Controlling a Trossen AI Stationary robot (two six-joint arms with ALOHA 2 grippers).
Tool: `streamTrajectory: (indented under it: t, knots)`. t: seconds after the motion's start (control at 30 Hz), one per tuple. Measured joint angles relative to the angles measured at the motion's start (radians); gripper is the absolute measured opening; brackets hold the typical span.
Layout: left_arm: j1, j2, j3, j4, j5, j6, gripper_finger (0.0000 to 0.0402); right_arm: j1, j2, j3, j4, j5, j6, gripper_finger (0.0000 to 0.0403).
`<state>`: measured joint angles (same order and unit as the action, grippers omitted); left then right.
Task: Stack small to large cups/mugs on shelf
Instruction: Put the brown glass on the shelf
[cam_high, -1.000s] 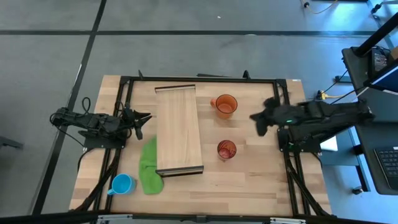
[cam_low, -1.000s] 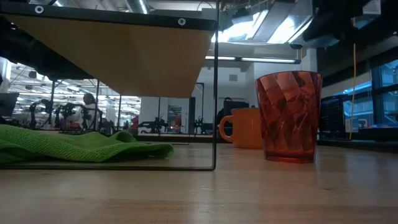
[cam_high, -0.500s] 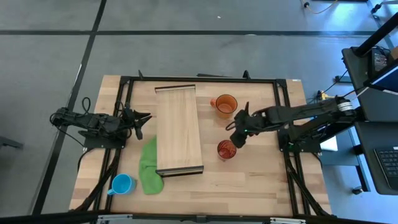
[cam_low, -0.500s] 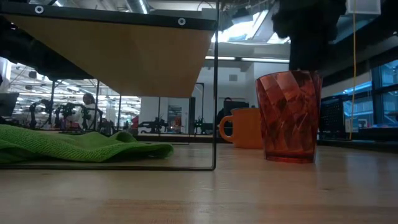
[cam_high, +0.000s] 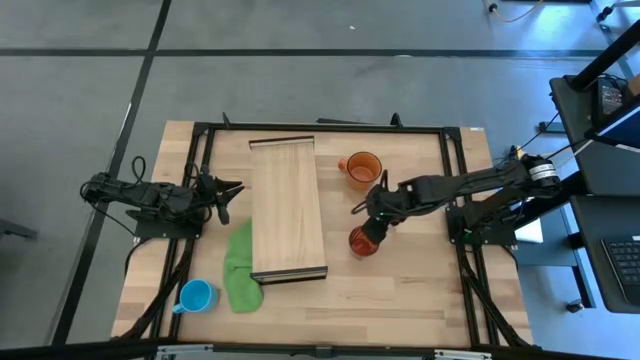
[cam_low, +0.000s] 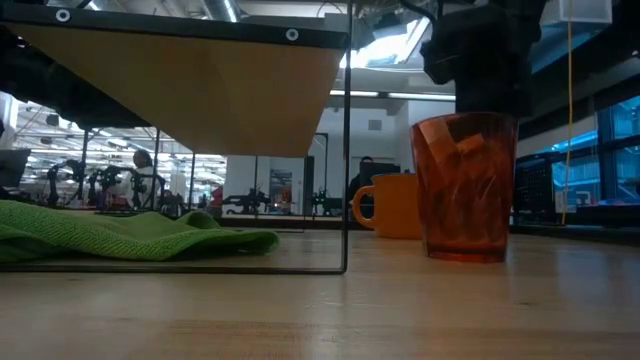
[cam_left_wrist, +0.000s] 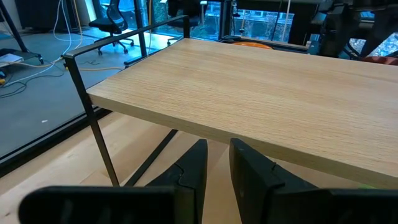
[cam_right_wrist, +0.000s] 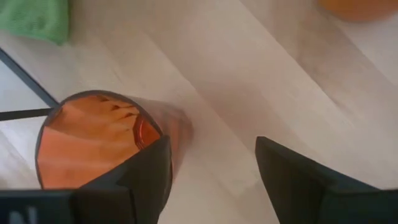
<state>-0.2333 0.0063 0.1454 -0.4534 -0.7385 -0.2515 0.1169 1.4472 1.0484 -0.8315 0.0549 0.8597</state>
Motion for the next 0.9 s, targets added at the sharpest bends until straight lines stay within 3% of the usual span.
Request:
streamTrajectory:
  t: [0.43, 0.67, 0.9]
  knots:
    - [0.000, 0.000, 0.000, 0.000, 0.000, 0.000, 0.0063, -0.002, -0.029, 0.034, 0.032, 0.024, -0.025, 0.0239]
    - [0.000, 0.000, 0.000, 0.000, 0.000, 0.000, 0.0063, 0.009, -0.033, 0.022, 0.031, -0.090, -0.023, 0.0239]
    - [0.000, 0.000, 0.000, 0.000, 0.000, 0.000, 0.0063, 0.033, -0.033, -0.006, 0.059, -0.085, 0.022, 0.0239]
